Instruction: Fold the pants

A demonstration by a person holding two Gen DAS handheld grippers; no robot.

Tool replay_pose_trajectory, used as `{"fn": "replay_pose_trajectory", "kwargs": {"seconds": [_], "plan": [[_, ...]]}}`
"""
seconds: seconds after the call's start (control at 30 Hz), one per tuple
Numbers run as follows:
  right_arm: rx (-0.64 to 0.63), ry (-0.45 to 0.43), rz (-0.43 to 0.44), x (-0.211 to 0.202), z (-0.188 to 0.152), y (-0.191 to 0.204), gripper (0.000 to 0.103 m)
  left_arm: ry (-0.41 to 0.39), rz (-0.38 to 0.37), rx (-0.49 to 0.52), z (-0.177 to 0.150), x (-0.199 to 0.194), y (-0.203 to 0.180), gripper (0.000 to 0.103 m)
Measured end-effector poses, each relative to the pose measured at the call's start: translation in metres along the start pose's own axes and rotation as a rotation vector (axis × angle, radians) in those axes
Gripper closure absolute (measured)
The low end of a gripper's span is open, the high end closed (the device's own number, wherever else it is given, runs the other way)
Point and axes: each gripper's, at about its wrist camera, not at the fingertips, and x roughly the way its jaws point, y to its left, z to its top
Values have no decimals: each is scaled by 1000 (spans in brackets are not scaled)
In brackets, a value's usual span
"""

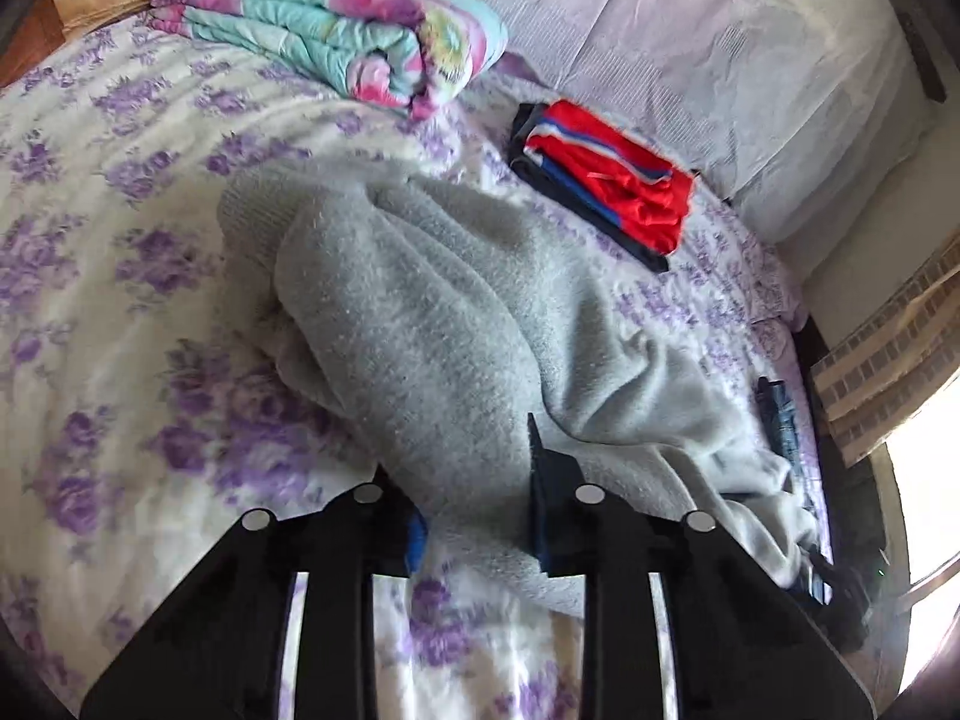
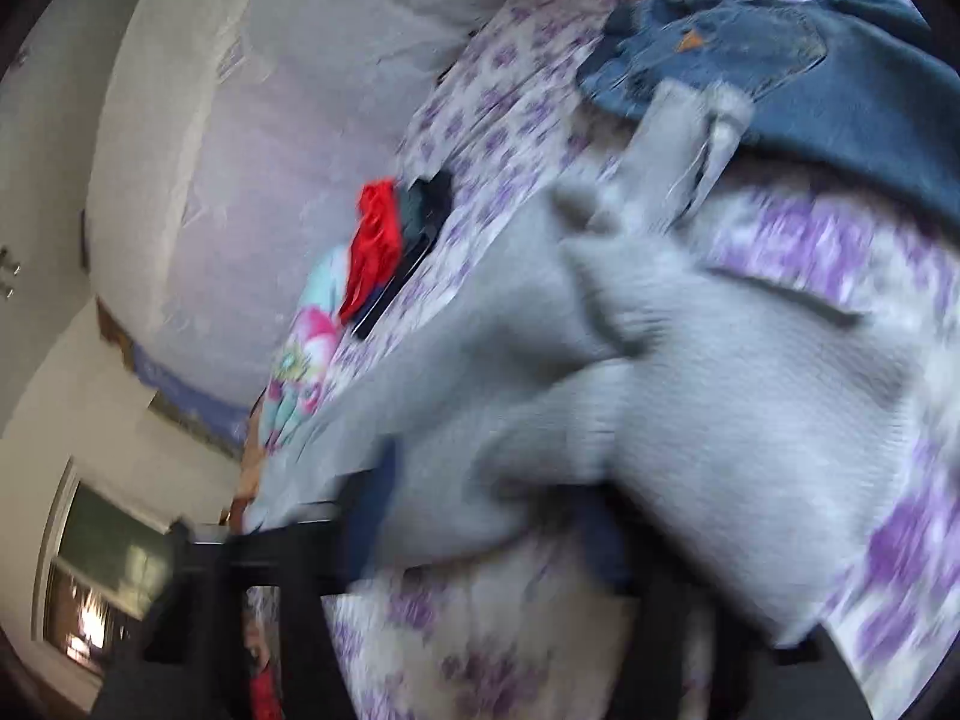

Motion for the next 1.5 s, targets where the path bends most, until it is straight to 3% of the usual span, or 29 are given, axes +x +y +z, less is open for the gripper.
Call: {"fn": "replay_pose_trajectory", "kwargs": {"seconds": [0.03,0.07,0.17,0.23,0.3,0.33,0.37,0.43,0.47,0.5,0.57,0.63,0.73,0.83,0.9,1.07,1.13,1.2,1.27,1.3,1.4,1.47,1.5], "plan": [[12,-11,14,-6,6,1,90,-11,-12,1,0,-11,-2,80],[2,-32,37,-17,9,8,92,-24,-23,7,1,-24,-5,80],[-150,-94,45,-64,9,44,92,-52,-59,30,-2,-65,-13,80],[-205,-49,49,-86,8,58,91,-46,-55,57,-16,-90,-16,79],[-275,11,-10,-103,-7,63,81,-11,-30,88,-35,-100,-12,73],[-296,44,-42,-108,-15,59,59,40,-8,108,-48,-99,-7,67],[-304,67,-75,-113,-24,54,44,90,17,110,-58,-95,1,59],[-286,45,-131,-115,-32,43,35,124,64,80,-75,-92,21,51],[-278,24,-173,-118,-33,38,34,127,71,64,-81,-94,31,37],[-263,11,-178,-122,-31,31,34,117,71,35,-84,-99,41,32],[-205,-18,-166,-128,-23,22,34,69,66,-11,-82,-116,54,31],[-160,-41,-136,-123,-6,19,30,-28,132,-22,-70,-139,59,29],[-123,-34,-116,-107,9,19,22,-144,200,-22,-40,-160,63,14],[-84,19,-121,-71,24,22,14,-109,229,-1,6,-135,67,14],[-62,49,-147,-47,33,23,12,-13,224,15,36,-96,69,14],[16,125,-143,-5,54,22,11,199,333,66,74,4,80,14],[31,160,-136,8,60,21,11,262,280,36,76,24,89,15],[63,183,-147,19,64,18,10,317,179,58,76,31,90,21],[90,206,-132,29,67,15,10,314,136,99,73,28,84,46],[111,218,-113,35,68,15,10,313,123,126,69,27,77,50],[142,258,-109,53,70,14,10,265,184,228,59,22,57,66],[151,318,-146,73,71,11,10,250,171,229,58,19,50,81],[175,323,-161,78,70,9,10,240,159,213,58,14,48,83]]}}
